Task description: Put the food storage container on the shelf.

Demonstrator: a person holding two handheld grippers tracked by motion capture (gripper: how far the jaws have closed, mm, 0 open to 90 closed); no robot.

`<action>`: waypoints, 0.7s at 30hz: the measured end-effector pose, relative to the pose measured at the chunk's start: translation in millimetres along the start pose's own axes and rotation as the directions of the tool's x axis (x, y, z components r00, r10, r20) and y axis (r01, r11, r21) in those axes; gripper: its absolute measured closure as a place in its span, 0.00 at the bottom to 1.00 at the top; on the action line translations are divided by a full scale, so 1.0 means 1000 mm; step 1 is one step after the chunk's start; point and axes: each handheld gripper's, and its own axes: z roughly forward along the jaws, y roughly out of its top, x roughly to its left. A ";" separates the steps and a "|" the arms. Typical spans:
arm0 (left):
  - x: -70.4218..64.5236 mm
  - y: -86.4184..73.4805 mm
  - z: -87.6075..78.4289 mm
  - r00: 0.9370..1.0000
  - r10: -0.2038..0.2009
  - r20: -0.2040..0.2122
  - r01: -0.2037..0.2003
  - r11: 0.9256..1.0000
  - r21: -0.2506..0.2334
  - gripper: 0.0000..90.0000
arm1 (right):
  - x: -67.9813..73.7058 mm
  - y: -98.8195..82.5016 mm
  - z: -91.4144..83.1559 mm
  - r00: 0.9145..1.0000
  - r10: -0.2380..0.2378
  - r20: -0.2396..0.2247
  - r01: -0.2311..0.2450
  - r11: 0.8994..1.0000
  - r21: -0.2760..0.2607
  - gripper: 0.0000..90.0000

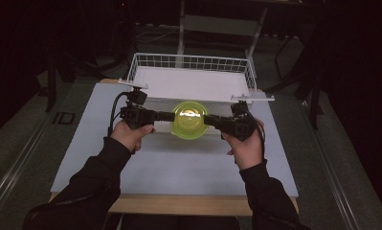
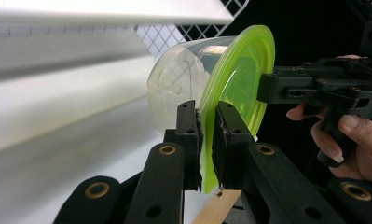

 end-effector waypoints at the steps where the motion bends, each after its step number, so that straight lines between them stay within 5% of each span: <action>1: -0.001 0.004 -0.001 1.000 0.005 -0.003 -0.005 1.000 -0.002 0.92 | 0.000 0.005 0.000 1.000 0.004 0.002 -0.004 1.000 -0.007 0.89; 13: -0.008 0.047 -0.004 0.999 0.033 -0.027 -0.033 0.999 -0.020 0.92 | -0.004 0.046 -0.004 0.999 0.014 0.028 -0.013 0.999 -0.050 0.89; 21: 0.005 0.081 0.011 0.996 0.008 -0.087 -0.009 1.000 -0.007 0.91 | -0.017 0.070 0.009 0.997 0.061 0.039 -0.059 0.997 -0.046 0.89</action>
